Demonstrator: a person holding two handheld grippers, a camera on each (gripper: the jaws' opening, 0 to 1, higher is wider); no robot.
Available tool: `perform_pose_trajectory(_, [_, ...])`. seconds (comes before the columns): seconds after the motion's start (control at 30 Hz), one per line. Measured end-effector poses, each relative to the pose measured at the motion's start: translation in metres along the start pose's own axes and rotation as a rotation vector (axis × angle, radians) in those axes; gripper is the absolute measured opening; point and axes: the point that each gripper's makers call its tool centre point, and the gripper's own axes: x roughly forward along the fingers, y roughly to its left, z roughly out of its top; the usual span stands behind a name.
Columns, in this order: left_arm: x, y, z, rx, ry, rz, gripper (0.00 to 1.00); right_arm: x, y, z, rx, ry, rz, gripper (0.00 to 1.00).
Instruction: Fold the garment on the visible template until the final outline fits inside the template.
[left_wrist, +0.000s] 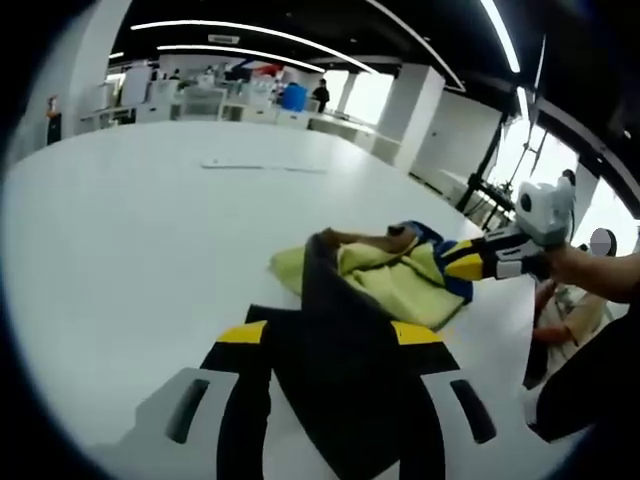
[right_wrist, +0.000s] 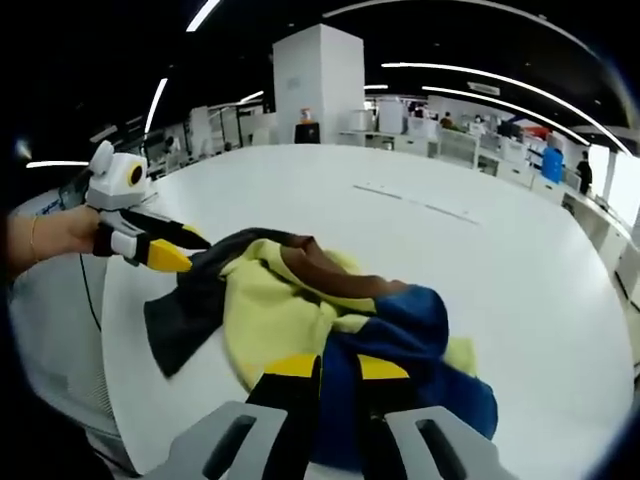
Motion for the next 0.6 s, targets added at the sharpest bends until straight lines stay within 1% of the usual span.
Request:
perform_pose_trajectory(0.07, [0.001,0.0,-0.002,-0.004,0.008,-0.003,0.4,0.002,0.001,-0.002,-0.001,0.007,0.002,0.09])
perform_pose_trajectory(0.13, [0.002,0.0,-0.005,-0.016,0.015,-0.008,0.36,0.006,0.001,-0.005,-0.003,0.022,0.003,0.08])
perform_pose_trajectory(0.23, [0.003,0.0,-0.007,-0.027,0.015,-0.013,0.31,0.01,0.003,-0.01,-0.002,0.039,0.005,0.07])
perform_pose_trajectory(0.3, [0.004,0.0,-0.008,-0.035,0.015,-0.013,0.29,0.012,0.004,-0.012,-0.017,0.047,0.003,0.07])
perform_pose_trajectory(0.37, [0.004,-0.001,-0.01,-0.053,0.018,-0.016,0.23,0.012,0.006,-0.012,-0.032,0.051,-0.001,0.06])
perform_pose_trajectory(0.4, [0.003,-0.001,-0.011,-0.085,0.02,-0.025,0.2,0.013,0.006,-0.012,-0.032,0.052,-0.005,0.05])
perform_pose_trajectory(0.5, [0.002,0.004,-0.012,-0.076,0.015,-0.006,0.12,0.014,0.007,-0.014,-0.045,0.06,-0.018,0.04])
perform_pose_trajectory(0.6, [0.0,0.004,-0.012,-0.075,0.019,-0.005,0.01,0.015,0.007,-0.016,-0.104,0.073,-0.029,0.03])
